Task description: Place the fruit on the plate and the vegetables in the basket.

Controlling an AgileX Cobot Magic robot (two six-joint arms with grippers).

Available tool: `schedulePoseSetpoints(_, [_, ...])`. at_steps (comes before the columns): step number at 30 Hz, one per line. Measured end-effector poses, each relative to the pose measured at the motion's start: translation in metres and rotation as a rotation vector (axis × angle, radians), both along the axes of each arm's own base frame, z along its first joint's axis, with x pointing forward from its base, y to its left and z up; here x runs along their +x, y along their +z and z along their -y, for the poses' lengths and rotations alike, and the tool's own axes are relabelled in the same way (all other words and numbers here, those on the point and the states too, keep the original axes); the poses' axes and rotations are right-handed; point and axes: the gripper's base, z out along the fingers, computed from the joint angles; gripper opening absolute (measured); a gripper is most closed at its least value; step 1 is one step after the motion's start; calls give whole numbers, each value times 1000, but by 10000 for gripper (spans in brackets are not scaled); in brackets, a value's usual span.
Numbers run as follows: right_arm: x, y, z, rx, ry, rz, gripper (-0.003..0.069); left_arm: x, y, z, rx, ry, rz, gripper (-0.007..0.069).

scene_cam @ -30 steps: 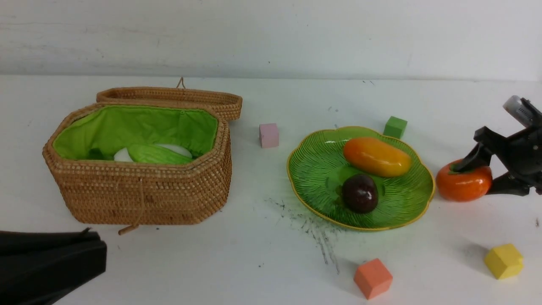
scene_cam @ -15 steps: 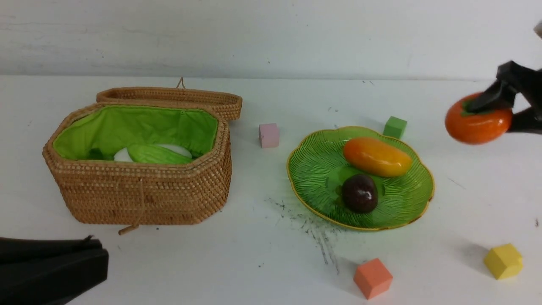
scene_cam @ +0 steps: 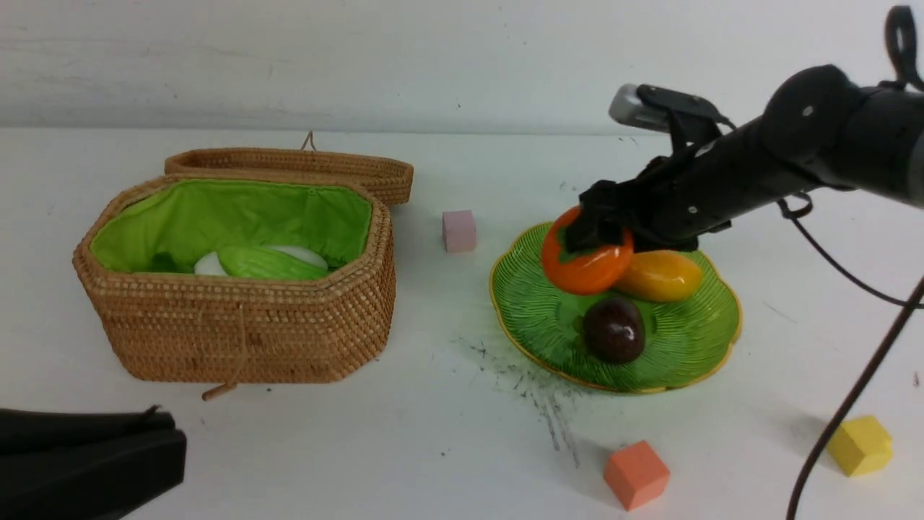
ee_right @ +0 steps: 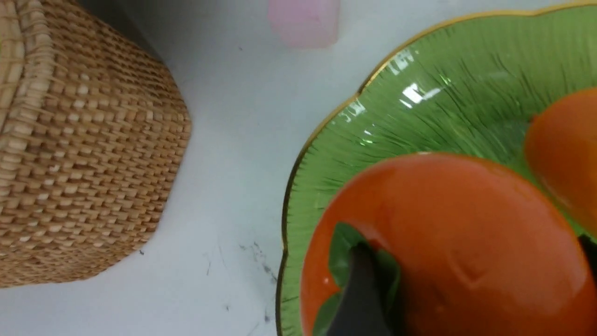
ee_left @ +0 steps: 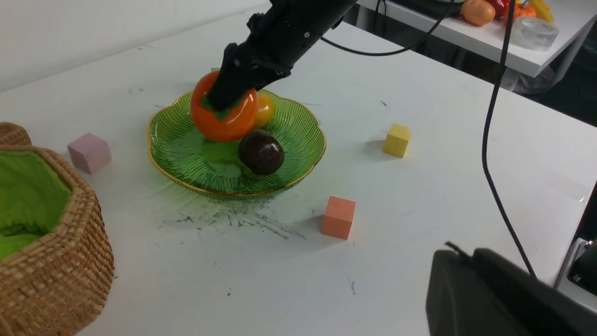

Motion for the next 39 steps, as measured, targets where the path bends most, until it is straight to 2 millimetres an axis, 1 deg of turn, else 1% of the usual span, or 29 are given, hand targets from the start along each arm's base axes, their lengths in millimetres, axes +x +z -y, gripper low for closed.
schedulePoseSetpoints(3, [0, -4, -4, -4, 7, 0, 539, 0, 1, 0, -10, -4, -2, 34])
schedulePoseSetpoints(5, [0, -4, -5, -19, 14, 4, 593, 0, 1, 0, -10, -4, -2, 34])
schedulePoseSetpoints(6, [0, -4, -4, -22, 16, 5, 599, 0, 1, 0, -10, -4, -2, 34])
schedulePoseSetpoints(7, [0, -3, -3, -43, 23, 13, 642, 0, 1, 0, -10, -4, -2, 34])
schedulePoseSetpoints(8, [-2, 1, -1, -58, 30, 22, 664, 0, 0, 0, -6, -3, -1, 34])
schedulePoseSetpoints(9, [-2, 0, -1, -60, 31, 21, 667, 0, 0, 0, -6, -3, -1, 34])
schedulePoseSetpoints(10, [-5, 7, 1, -72, 40, 32, 678, 0, 0, 0, 0, 1, 1, 34])
schedulePoseSetpoints(12, [-12, 23, 7, -89, 58, 42, 676, 0, -1, -1, 12, 5, 4, 35])
schedulePoseSetpoints(13, [-18, 38, 11, -94, 68, 50, 666, 1, -1, -1, 18, 9, 7, 36])
schedulePoseSetpoints(15, [-31, 64, 20, -89, 64, 57, 624, 2, -1, -2, 26, 23, 18, 36])
schedulePoseSetpoints(16, [-44, 84, 27, -86, 60, 56, 589, 3, 0, -3, 27, 42, 28, 36])
schedulePoseSetpoints(17, [-50, 93, 32, -86, 50, 54, 555, 4, 0, -4, 28, 54, 32, 36])
schedulePoseSetpoints(19, [-77, 122, 45, -114, 42, 46, 447, 7, 1, -7, 29, 98, 44, 36])
schedulePoseSetpoints(20, [-89, 132, 50, -128, 40, 42, 408, 8, 1, -8, 27, 116, 45, 32])
schedulePoseSetpoints(23, [-136, 160, 66, -197, 3, 22, 183, 5, 1, -13, 20, 173, 39, -13])
schedulePoseSetpoints(25, [-157, 162, 72, -219, -21, 1, 79, -2, -1, -16, 12, 195, 56, -13])
schedulePoseSetpoints(26, [-172, 163, 76, -228, -37, -8, 30, -10, -4, -20, 11, 212, 82, -13])
schedulePoseSetpoints(27, [-190, 161, 81, -235, -52, -14, -2, -17, -8, -23, -1, 231, 108, -13])
schedulePoseSetpoints(29, [-215, 159, 86, -234, -70, -15, -15, -27, -16, -28, -27, 259, 148, -13])
schedulePoseSetpoints(31, [-249, 147, 93, -226, -89, -32, -16, -38, -31, -32, -79, 292, 185, -13])
schedulePoseSetpoints(32, [-263, 137, 95, -221, -100, -50, -15, -40, -40, -34, -99, 302, 194, -13])
schedulePoseSetpoints(34, [-288, 126, 100, -208, -117, -44, -13, -42, -55, -35, -120, 319, 206, -13])
schedulePoseSetpoints(37, [-323, 101, 106, -185, -143, -31, -7, -40, -76, -37, -133, 338, 206, -13])
schedulePoseSetpoints(38, [-333, 94, 108, -176, -152, -11, -6, -39, -84, -37, -133, 344, 199, -13])
schedulePoseSetpoints(39, [-338, 90, 109, -169, -158, 6, -5, -38, -87, -37, -130, 344, 192, -13])
